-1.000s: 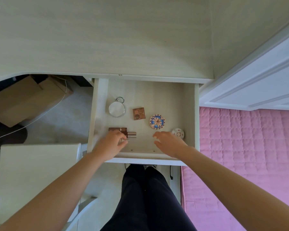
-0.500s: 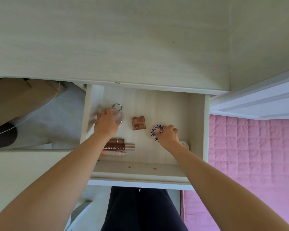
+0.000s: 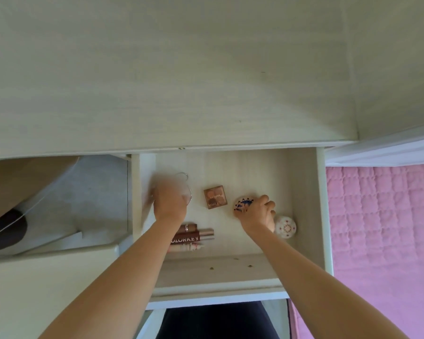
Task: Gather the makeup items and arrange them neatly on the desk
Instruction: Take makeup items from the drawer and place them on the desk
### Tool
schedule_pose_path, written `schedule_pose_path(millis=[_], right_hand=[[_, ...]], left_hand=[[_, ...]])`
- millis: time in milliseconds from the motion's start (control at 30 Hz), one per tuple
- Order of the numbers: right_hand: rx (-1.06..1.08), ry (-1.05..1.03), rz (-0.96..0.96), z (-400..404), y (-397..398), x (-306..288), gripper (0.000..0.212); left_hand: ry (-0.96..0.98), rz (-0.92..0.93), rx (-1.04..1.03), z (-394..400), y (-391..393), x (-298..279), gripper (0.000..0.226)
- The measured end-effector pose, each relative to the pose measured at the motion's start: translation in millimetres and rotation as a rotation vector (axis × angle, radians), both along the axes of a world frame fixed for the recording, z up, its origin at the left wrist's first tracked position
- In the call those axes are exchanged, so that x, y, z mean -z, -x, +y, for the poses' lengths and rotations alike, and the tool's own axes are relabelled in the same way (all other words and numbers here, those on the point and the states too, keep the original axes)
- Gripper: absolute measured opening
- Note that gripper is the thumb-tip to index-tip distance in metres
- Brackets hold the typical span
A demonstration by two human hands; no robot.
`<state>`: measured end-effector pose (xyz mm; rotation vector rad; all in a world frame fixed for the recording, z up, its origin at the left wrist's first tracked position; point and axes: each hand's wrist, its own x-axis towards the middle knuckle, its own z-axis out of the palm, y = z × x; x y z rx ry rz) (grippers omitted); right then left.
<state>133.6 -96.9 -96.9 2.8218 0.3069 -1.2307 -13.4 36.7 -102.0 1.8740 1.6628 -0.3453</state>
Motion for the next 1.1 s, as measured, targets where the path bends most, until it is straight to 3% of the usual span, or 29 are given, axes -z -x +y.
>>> schedule_pose_path(millis=[100,300,533,733,967,1100], right_hand=[[0.002,-0.034,-0.002,-0.4,3.4,-4.2,0.073],[0.074,-0.259,0.05,-10.5,6.7,-12.6,0.035],[0.161,-0.425,0.096,-9.9,13.4,-46.5,0.039],[0.224,-0.572,0.092,6.9,23.4,-102.3,0.041],[0.218,-0.774,0.092,40.6,31.9,-169.8,0.037],[0.249,-0.86,0.164,77.7,24.4,-195.7,0.037]], left_hand=[[-0.029,-0.078,-0.062,-3.5,0.4,-1.5,0.046],[0.03,-0.233,-0.212,-12.0,6.7,-11.1,0.056],[0.242,-0.477,-0.444,-16.2,18.2,-49.6,0.03],[0.431,-0.676,-0.592,-9.7,33.4,-110.3,0.044],[0.401,-0.826,-0.623,18.7,58.6,-165.3,0.031],[0.382,-0.916,-0.61,53.6,56.7,-192.5,0.038]])
